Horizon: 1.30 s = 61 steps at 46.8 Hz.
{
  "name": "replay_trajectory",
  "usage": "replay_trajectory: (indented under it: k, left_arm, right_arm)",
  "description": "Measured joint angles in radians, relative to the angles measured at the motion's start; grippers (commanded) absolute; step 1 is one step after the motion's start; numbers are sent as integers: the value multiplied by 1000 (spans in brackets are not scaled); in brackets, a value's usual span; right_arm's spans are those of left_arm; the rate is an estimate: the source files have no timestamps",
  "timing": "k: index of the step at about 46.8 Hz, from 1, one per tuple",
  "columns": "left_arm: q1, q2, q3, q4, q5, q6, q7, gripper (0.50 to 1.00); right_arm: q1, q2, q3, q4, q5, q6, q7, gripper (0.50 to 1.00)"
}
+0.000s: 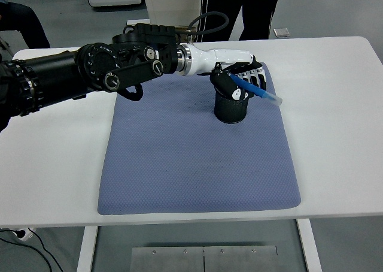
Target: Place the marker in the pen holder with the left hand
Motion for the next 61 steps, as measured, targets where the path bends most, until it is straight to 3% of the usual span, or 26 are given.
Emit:
replay_trajectory:
  k: [28, 37, 42, 46, 48, 56, 61]
  left_arm:
    - [100, -33, -14, 75, -316, 35, -3, 500]
    - [125, -37, -13, 83, -373, 65, -3, 657]
    - [127, -37, -13, 83, -385, 82, -3, 710]
    - [127, -37, -18, 83, -391, 82, -3, 803]
    - [127, -37, -29, 83, -397, 82, -3, 824]
    - [127, -37, -42, 83, -407, 82, -4, 827]
    - [121, -3, -78, 88, -432, 78, -8, 912]
  right_arm:
    - [0, 0, 0, 0, 0, 0, 0, 1000]
    - [0, 0, 0, 0, 0, 0, 0, 1000]
    - [0, 0, 0, 0, 0, 0, 0, 1000]
    - [0, 0, 0, 0, 0, 0, 0, 1000]
    - [0, 0, 0, 0, 0, 0, 0, 1000]
    - [0, 0, 0, 0, 0, 0, 0, 1000]
    - [0, 0, 0, 0, 0, 0, 0, 1000]
